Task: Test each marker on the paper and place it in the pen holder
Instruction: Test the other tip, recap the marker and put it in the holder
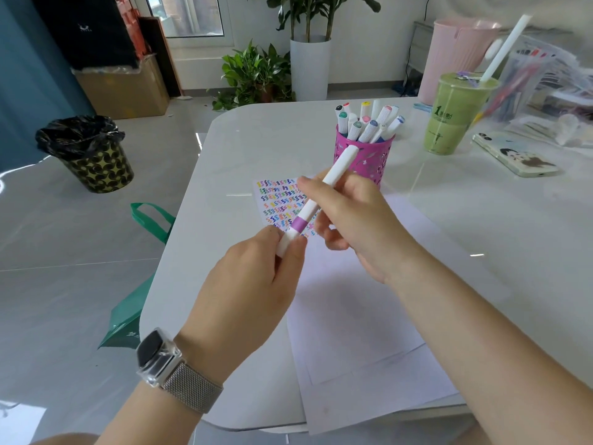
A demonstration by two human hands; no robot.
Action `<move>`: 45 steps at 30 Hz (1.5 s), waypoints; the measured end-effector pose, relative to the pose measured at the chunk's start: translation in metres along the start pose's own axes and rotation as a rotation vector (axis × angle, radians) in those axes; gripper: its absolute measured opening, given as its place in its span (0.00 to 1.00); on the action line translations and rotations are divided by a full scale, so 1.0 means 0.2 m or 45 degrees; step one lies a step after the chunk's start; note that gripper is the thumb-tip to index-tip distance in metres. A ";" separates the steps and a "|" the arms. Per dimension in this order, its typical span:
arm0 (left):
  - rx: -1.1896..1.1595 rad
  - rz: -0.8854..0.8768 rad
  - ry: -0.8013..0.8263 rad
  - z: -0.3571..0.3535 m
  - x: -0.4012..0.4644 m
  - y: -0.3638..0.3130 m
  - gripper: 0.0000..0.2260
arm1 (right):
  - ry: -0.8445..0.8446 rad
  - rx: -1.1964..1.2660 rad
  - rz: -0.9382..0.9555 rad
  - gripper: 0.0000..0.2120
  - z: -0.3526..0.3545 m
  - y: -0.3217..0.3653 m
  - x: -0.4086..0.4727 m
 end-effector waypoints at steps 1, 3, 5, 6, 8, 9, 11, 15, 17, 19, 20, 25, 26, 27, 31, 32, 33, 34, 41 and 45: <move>-0.025 -0.009 0.016 -0.01 0.00 -0.01 0.19 | -0.072 -0.031 0.057 0.11 -0.01 0.01 0.00; -0.099 -0.010 0.052 -0.03 0.00 -0.02 0.21 | -0.195 -0.064 0.166 0.13 -0.02 0.02 -0.02; -0.127 -0.024 0.072 -0.04 0.00 -0.02 0.22 | -0.239 -0.060 0.192 0.15 -0.05 0.02 -0.03; -0.112 -0.043 0.077 -0.04 0.01 -0.03 0.21 | -0.236 -0.076 0.195 0.16 -0.05 0.02 -0.04; -0.044 -0.089 0.083 -0.04 0.00 -0.04 0.18 | -0.232 -0.130 0.182 0.19 -0.05 0.02 -0.03; 0.006 -0.111 0.084 -0.05 0.00 -0.05 0.17 | -0.244 -0.144 0.169 0.20 -0.05 0.03 -0.03; 0.109 -0.150 0.089 -0.06 -0.02 -0.07 0.18 | -0.334 -0.115 0.136 0.19 -0.03 0.01 -0.03; 0.155 -0.184 0.094 -0.06 -0.03 -0.12 0.20 | -0.447 0.053 -0.027 0.20 -0.02 -0.03 -0.02; 0.171 -0.191 0.083 -0.05 -0.03 -0.15 0.19 | -0.429 0.114 -0.114 0.21 -0.01 -0.03 -0.01; 0.175 -0.188 0.081 -0.03 -0.01 -0.17 0.19 | -0.432 0.173 -0.153 0.20 0.00 -0.02 -0.01; 0.170 -0.183 0.084 -0.03 -0.01 -0.18 0.19 | -0.443 0.214 -0.160 0.20 0.00 -0.02 0.00; 0.122 -0.127 0.128 0.01 0.01 -0.18 0.19 | -0.434 0.376 -0.223 0.18 -0.04 -0.04 0.01; 0.127 -0.138 0.120 0.02 0.00 -0.19 0.20 | -0.429 0.399 -0.245 0.18 -0.04 -0.05 0.01; 0.144 -0.160 0.131 0.02 -0.02 -0.20 0.21 | -0.443 0.436 -0.272 0.18 -0.02 -0.04 0.03; 0.091 -0.272 0.258 0.03 -0.16 -0.25 0.18 | -0.662 0.745 -0.192 0.16 0.24 0.04 0.08; 0.110 -0.259 0.252 0.05 -0.16 -0.23 0.17 | -0.679 0.709 -0.139 0.16 0.27 0.05 0.08; 0.135 -0.235 0.227 0.06 -0.16 -0.19 0.17 | -0.670 0.661 -0.115 0.16 0.29 0.04 0.07; 0.148 -0.212 0.204 0.07 -0.14 -0.16 0.17 | -0.656 0.634 -0.122 0.16 0.28 0.02 0.06; 0.229 -0.137 0.324 0.00 -0.10 -0.12 0.20 | -0.571 0.436 -0.084 0.20 0.25 -0.02 0.06; 0.308 -0.060 0.365 -0.01 -0.08 -0.04 0.19 | -0.457 0.149 -0.060 0.19 0.24 -0.02 0.07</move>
Point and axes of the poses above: each hand's wrist, its own x-axis towards the middle knuckle, its own z-axis out of the back of the hand, y = z × x, the point moved 4 cm from there along x, towards the middle knuckle, and after that the axes turned 9 degrees about y, right-handed, at the moved point
